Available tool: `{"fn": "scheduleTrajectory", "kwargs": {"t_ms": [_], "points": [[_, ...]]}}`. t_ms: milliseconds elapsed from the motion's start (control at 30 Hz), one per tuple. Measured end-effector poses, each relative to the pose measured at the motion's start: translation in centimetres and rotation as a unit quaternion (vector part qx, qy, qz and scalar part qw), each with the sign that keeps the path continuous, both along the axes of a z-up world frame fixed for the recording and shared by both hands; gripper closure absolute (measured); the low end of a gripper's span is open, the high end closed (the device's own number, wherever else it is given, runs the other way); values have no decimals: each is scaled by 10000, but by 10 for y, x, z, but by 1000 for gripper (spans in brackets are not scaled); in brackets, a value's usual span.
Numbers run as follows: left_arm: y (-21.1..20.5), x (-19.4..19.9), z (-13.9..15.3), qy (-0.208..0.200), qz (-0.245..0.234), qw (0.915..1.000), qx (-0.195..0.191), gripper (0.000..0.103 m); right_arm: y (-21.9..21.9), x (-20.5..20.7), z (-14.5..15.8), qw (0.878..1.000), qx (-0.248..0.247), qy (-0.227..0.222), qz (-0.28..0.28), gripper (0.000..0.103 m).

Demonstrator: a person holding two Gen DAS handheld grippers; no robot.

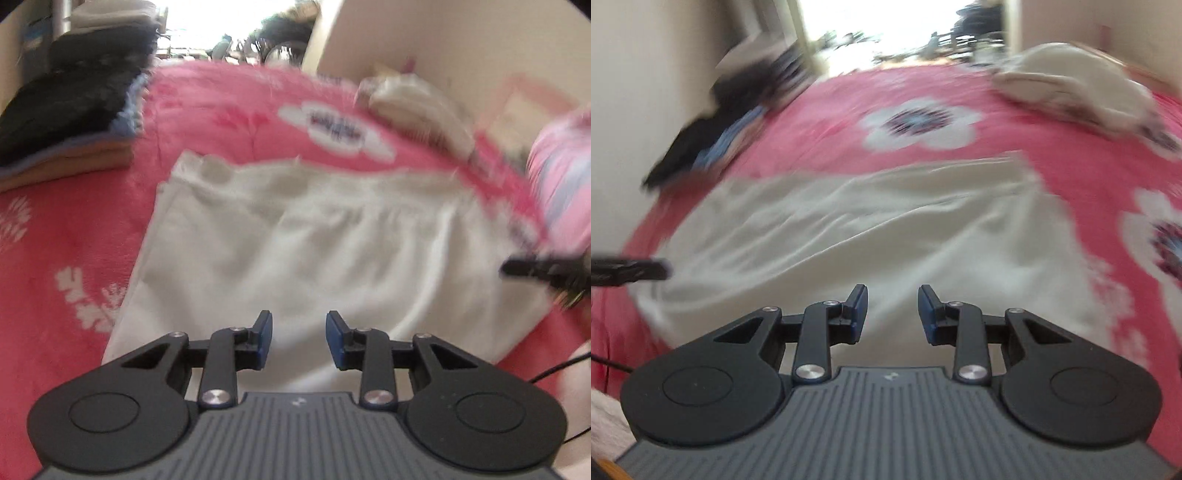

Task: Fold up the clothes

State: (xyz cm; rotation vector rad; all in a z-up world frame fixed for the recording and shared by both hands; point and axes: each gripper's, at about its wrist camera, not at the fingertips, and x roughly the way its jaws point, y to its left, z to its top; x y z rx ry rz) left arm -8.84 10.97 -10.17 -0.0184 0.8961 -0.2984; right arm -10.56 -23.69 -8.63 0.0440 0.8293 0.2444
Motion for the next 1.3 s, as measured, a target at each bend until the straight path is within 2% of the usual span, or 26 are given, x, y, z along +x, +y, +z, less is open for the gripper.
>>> {"fn": "scheduleTrajectory", "kwargs": {"t_ms": [33,67,100,133,200,267,367,467,633,733,900,933,967,1067,1100,1167,1233,1300], "points": [[1,5,-7,-10,64,9998,195,73,0,6,-7,9999,-72,102,-23,74],[10,11,-11,-51,249,9992,311,88,-4,13,-15,9995,-141,227,-144,75],[20,18,-13,-72,443,9984,341,92,-13,18,-22,9989,-136,332,-318,75],[32,25,-11,-68,649,9975,267,91,-27,19,-25,9978,80,383,-534,79],[51,40,-4,-108,982,9950,160,82,-53,16,-27,9923,732,380,-928,79],[61,52,6,-310,1046,9938,199,73,-69,12,-28,9855,1078,259,-1281,77],[61,70,22,-436,782,9960,33,62,-83,9,-35,9762,1412,168,-1637,76],[37,92,24,-535,319,9972,415,57,-93,7,-43,9662,1809,215,-1822,76],[5,131,4,-474,-143,9951,856,57,-87,8,-42,9724,1605,148,-1686,75],[3,147,-7,-361,-63,9944,990,57,-85,7,-41,9743,1534,136,-1646,75],[14,166,-13,-138,189,9980,584,57,-87,10,-44,9729,1604,131,-1662,74],[15,166,-13,-147,203,9981,561,62,-88,10,-44,9725,1621,130,-1667,74],[15,165,-11,-171,197,9980,578,69,-88,11,-45,9723,1636,127,-1668,74],[12,160,-4,-297,198,9957,857,69,-89,12,-46,9724,1647,111,-1650,74],[10,155,0,-406,218,9942,975,68,-89,12,-46,9725,1651,107,-1642,74],[7,143,11,-669,197,9905,1188,54,-89,12,-46,9725,1660,101,-1633,74],[0,132,16,-845,25,9876,1324,52,-90,12,-47,9721,1676,95,-1637,74],[-8,128,14,-803,-246,9866,1402,52,-90,13,-48,9718,1694,88,-1640,74]]}}
